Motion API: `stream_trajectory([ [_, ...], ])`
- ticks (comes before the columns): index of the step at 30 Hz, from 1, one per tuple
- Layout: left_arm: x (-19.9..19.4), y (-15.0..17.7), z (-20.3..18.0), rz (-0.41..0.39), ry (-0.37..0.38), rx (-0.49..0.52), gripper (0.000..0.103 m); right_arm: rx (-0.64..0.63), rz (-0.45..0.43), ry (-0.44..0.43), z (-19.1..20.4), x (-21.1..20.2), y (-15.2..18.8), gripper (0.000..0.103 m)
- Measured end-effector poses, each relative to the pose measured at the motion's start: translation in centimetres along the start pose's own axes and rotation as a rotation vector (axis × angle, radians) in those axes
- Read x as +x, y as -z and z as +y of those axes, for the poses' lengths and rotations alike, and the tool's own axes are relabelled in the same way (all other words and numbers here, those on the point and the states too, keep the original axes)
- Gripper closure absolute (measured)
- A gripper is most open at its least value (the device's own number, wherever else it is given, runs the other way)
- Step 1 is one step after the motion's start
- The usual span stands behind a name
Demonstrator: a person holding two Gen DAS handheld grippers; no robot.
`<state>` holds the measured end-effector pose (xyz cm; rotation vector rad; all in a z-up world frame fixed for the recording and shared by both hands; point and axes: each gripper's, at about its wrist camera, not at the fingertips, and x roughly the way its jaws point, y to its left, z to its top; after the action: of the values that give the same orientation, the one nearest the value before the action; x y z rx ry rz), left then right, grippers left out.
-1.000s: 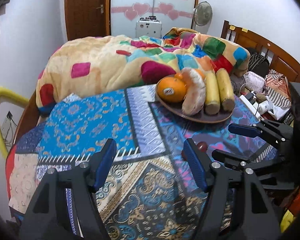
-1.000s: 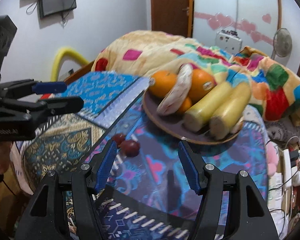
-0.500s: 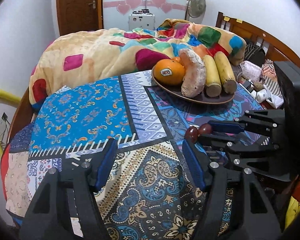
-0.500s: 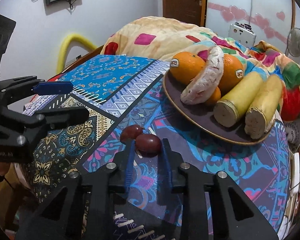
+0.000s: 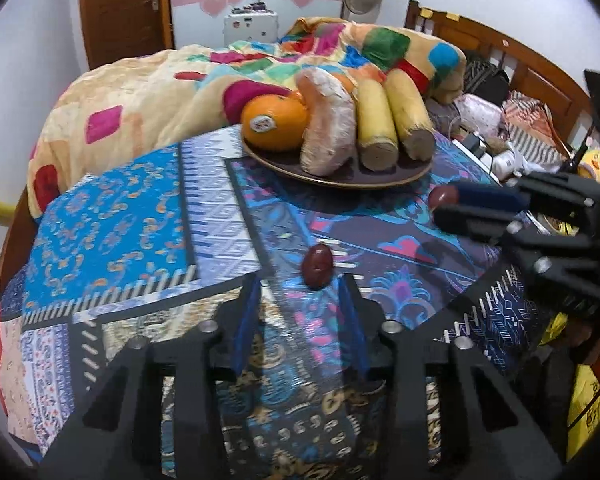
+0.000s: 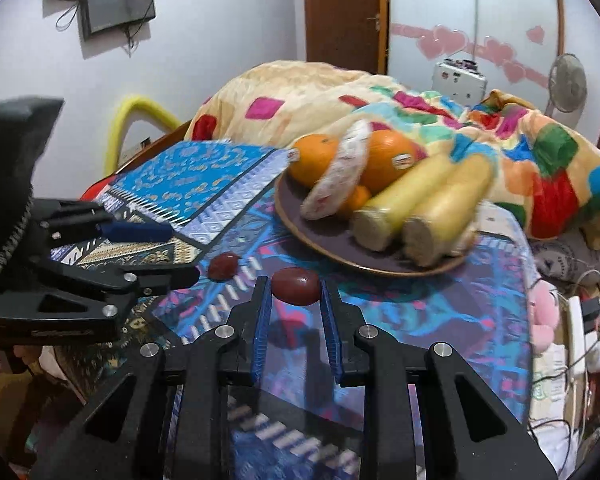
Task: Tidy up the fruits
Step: 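Grasp a dark red date with the right gripper while the left gripper grasps the other date, then lower both dates onto the brown plate and open both grippers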
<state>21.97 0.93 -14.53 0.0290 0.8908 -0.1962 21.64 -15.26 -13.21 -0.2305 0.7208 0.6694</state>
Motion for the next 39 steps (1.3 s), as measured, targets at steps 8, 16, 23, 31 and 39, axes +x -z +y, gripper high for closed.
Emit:
stream_trajectory([
  [8,1.7,-0.5,-1.4,0.018,-0.007,0.028,0.084,0.024,-0.012,0.033,-1.9,-0.8,0.6,0.08],
  [16,1.5,-0.6,-1.0,0.012,-0.012,0.017,0.095,0.051,-0.027,0.025,-2.9,-0.5,0.8,0.08],
  [23,0.3,-1.6,-0.6,-0.027,-0.011,0.02,0.095,0.056,-0.046,0.02,-3.4,-0.3,0.0,0.08],
  [31,0.2,-5.0,0.0,-0.076,-0.014,0.011,0.095,0.049,-0.077,0.031,-4.2,0.5,-2.3,0.08],
  [39,2.2,-7.2,0.3,-0.072,-0.017,0.026,0.095,0.027,-0.082,0.045,-4.6,2.4,-4.8,0.08],
])
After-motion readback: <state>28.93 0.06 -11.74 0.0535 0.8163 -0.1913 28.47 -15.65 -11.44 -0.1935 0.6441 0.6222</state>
